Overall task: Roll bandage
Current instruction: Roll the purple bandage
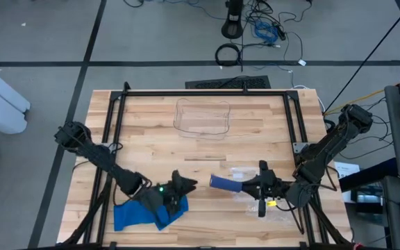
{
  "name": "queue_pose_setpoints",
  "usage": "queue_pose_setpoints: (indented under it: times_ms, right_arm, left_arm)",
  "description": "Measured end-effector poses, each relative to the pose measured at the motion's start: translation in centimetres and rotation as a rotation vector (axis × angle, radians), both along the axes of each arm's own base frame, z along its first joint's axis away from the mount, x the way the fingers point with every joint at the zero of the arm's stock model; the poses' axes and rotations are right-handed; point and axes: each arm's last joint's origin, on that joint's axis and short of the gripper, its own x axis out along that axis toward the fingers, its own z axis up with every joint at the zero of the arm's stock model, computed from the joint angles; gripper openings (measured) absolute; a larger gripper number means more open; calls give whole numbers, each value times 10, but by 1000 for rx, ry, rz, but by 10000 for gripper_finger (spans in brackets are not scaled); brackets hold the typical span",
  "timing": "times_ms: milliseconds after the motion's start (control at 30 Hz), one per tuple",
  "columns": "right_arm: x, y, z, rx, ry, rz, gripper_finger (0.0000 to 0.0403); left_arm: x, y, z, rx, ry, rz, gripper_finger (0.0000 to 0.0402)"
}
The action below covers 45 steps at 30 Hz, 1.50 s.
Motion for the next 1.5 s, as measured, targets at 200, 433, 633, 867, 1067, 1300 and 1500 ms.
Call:
queue_pose_setpoints:
  times_ms: [200,433,633,867,1067,1300,1500]
  right_arm:
    - [2,-2,0,18,0,0,0]
    - [3,-1,-2,19,14,27,0]
    - [4,0,-3,28,19,48,0]
    - [4,0,-3,29,18,46,0]
    - [4,0,-3,28,19,46,0]
    - [4,1,-2,37,7,45,0]
    - [2,5,4,50,-42,62,0]
  left_arm:
    - [17,-17,-18,258,-3,-1,152]
    - [40,-31,-32,507,63,81,150]
    - [51,-35,-39,608,105,102,150]
    - [57,-28,-40,674,140,108,150]
    - [58,-26,-40,564,99,137,150]
    - [56,-25,-42,340,18,252,150]
    - [60,-4,-56,354,121,330,150]
